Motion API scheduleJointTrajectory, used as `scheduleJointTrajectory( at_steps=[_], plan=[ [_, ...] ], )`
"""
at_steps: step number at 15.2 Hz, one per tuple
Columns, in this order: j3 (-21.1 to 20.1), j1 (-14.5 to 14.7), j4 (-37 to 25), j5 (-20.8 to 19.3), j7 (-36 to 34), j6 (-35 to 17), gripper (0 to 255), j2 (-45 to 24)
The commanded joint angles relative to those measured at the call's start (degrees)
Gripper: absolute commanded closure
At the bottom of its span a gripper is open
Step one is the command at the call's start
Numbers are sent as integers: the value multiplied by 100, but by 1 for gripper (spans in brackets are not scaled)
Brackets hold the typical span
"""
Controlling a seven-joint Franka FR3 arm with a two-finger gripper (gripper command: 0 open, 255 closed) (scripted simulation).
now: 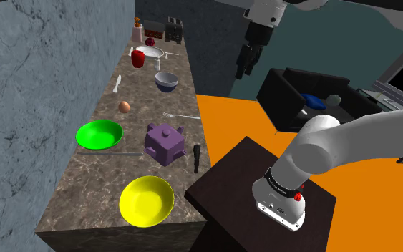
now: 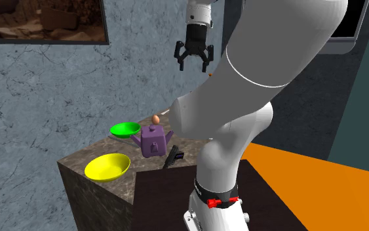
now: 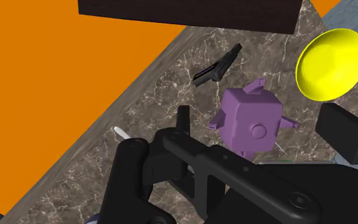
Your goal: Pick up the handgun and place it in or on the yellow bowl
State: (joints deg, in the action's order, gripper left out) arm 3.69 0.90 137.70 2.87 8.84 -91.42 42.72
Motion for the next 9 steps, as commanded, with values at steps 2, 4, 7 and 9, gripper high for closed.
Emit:
scheduleJointTrajectory(
  at_steps=[2,4,7,9],
  plan=[
    [-84,-36,207,43,-201,-170,0,36],
    [-258,-102,601,138,-599,-518,0,80],
    [-531,-181,1139,300,-1195,-1064,0,69],
    [-722,-220,1461,420,-1592,-1449,0,4]
  ],
)
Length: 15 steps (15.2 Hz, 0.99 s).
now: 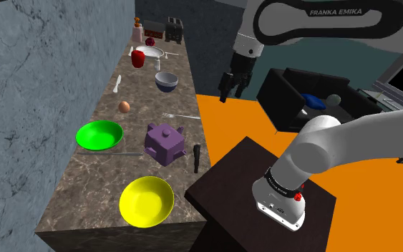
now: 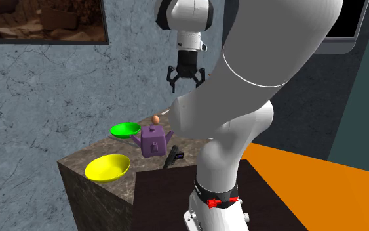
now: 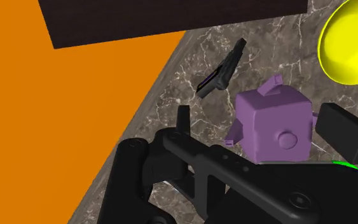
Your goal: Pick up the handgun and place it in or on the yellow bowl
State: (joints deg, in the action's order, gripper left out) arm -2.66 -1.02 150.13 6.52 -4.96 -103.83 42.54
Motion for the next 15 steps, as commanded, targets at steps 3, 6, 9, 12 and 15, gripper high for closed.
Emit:
scheduleJointTrajectory(
  at_steps=[3,6,9,12,15],
  plan=[
    [-387,-71,642,252,-808,-825,0,-175],
    [-695,-96,984,457,-1408,-1497,0,-511],
    [-1016,-127,1236,661,-2008,-2227,0,-1000],
    [-1339,-177,1389,830,-2621,-3012,0,-1645],
    [-1658,-276,1437,905,-3273,-3833,0,-2435]
  ],
)
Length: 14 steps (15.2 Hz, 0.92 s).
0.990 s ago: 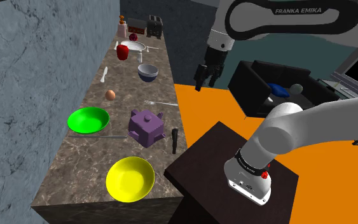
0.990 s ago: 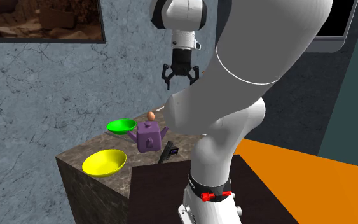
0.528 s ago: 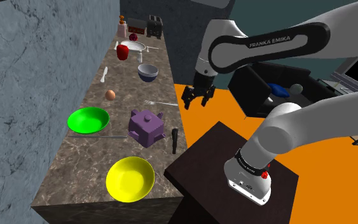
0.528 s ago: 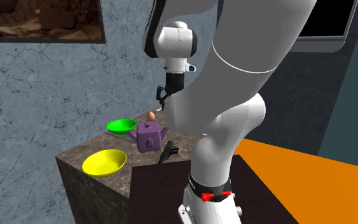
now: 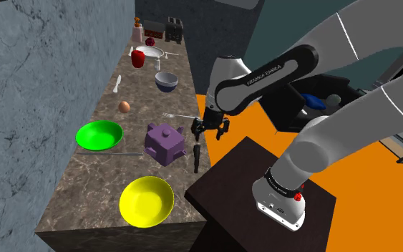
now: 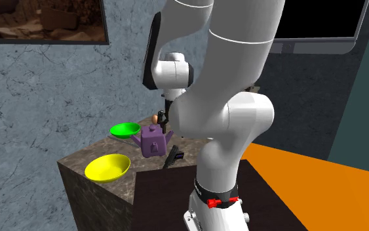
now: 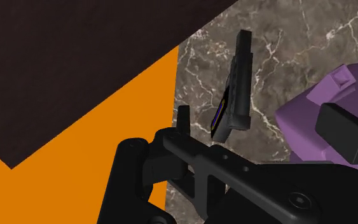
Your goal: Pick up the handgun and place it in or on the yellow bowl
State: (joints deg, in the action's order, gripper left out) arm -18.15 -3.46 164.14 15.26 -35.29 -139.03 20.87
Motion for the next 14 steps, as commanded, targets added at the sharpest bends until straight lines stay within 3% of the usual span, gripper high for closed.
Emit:
scheduleJointTrajectory(
  at_steps=[1,4,7,14],
  plan=[
    [-211,-80,28,17,-476,-590,0,-559],
    [-482,-276,-55,-240,-1308,-1415,0,-1501],
    [-519,-409,-209,-950,-2373,-2120,0,-2427],
    [-74,-182,-285,-1877,-3027,-2856,0,-3281]
  ],
)
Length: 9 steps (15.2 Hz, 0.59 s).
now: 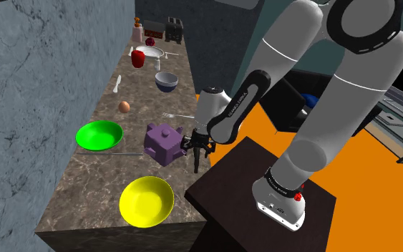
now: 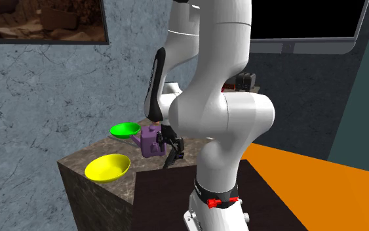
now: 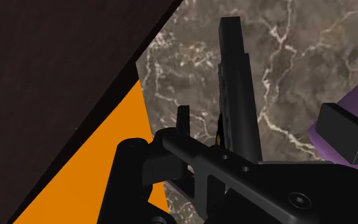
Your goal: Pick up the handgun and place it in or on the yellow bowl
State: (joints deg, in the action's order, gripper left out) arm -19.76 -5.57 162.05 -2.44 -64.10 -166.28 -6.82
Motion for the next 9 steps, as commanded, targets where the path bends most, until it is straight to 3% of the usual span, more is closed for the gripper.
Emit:
scheduleJointTrajectory(
  at_steps=[1,8,9],
  plan=[
    [135,57,-88,-192,-208,-187,0,-582],
    [119,35,-88,-213,-223,-187,0,-584],
    [106,7,-131,-175,-172,-132,255,-567]
  ],
)
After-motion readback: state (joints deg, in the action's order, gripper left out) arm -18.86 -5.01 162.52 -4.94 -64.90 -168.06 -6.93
